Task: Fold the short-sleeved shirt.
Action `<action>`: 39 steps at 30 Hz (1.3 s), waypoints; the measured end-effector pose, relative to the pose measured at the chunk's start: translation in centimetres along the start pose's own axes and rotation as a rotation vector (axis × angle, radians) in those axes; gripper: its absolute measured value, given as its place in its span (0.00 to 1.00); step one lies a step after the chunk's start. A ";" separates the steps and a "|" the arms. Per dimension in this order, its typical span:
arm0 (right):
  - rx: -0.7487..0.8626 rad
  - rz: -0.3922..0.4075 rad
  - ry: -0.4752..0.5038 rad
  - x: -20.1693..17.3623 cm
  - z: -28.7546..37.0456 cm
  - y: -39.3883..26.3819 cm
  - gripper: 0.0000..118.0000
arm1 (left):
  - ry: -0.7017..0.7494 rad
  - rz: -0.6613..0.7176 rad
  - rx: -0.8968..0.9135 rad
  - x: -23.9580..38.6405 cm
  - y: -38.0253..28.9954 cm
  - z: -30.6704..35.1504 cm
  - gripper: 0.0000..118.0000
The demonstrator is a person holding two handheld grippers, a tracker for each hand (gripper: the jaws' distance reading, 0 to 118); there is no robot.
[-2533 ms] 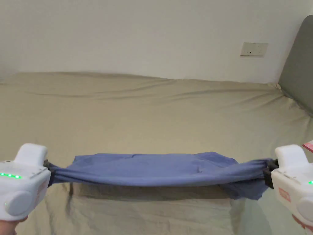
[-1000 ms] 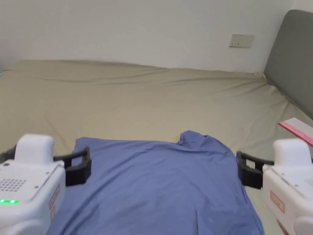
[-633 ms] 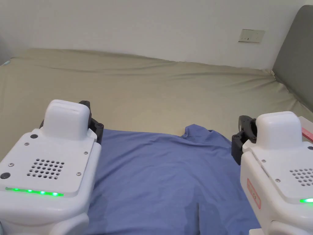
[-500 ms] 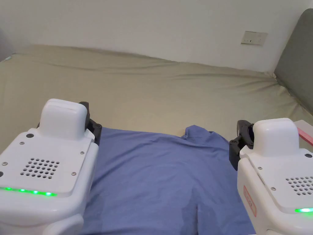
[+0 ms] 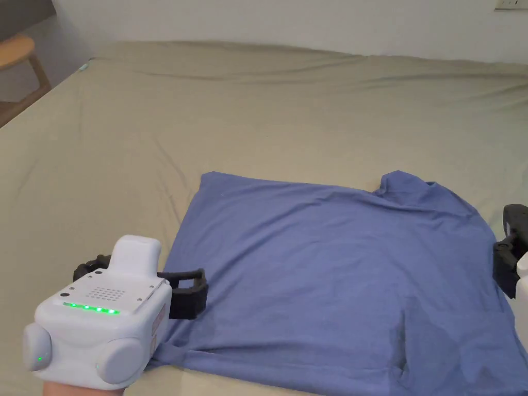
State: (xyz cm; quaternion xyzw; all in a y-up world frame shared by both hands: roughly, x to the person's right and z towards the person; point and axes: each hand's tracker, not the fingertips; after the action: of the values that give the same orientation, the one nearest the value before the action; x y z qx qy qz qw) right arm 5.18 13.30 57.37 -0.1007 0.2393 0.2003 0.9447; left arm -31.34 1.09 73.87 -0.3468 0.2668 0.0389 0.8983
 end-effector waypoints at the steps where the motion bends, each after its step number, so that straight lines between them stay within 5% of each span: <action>1: -0.014 0.009 -0.005 0.0 -0.1 -0.5 0.02 | 0.002 0.005 -0.046 -0.5 -1.3 -1.0 0.99; 8: -0.103 0.016 -0.021 1.0 0.0 -2.5 0.02 | 0.043 0.138 -0.385 -2.5 -7.7 -6.4 0.96; 11: -0.126 0.012 -0.040 1.8 0.1 -3.0 0.02 | 0.042 0.130 -0.394 -2.5 -8.0 -7.1 0.68; 15: -0.148 0.010 -0.062 2.9 -0.2 -3.4 0.02 | -0.089 0.134 -0.377 -1.0 -7.3 -7.2 0.08; 17: -0.171 0.000 -0.072 3.6 -0.4 -3.7 0.02 | -0.018 0.043 -0.338 0.0 -6.9 -6.5 0.08; 20: -0.274 -0.032 -0.088 5.1 -1.6 -5.6 0.05 | -0.035 0.124 -0.263 -0.4 -6.3 -4.7 0.08; 21: -0.310 -0.040 -0.096 5.5 -2.0 -6.5 0.20 | -0.038 0.140 -0.234 -0.6 -6.0 -4.1 0.08; 23: -0.417 -0.067 -0.093 6.6 -3.3 -9.2 0.74 | -0.039 0.168 -0.183 -1.1 -5.4 -2.7 0.08; 24: -0.512 -0.081 -0.072 7.2 -4.1 -10.7 0.89 | -0.042 0.168 -0.181 -1.2 -4.8 -2.2 0.08; 30: -0.824 -0.198 0.012 8.0 -7.3 -19.6 0.89 | -0.021 0.130 -0.157 -0.4 -4.1 -0.6 0.08; 37: -0.849 -0.200 0.038 6.8 -8.4 -22.5 0.89 | -0.001 0.096 -0.224 -0.3 -5.2 -2.4 0.08; 39: -0.837 -0.232 0.035 6.5 -8.3 -22.4 0.75 | 0.001 0.093 -0.240 -0.2 -5.3 -2.5 0.08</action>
State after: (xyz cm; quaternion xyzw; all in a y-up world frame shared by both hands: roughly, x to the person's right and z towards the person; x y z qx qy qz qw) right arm 16.55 -7.08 49.09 -0.5047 0.1403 0.1711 0.8345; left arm -31.32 -4.55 75.64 -0.4392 0.2763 0.1118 0.8475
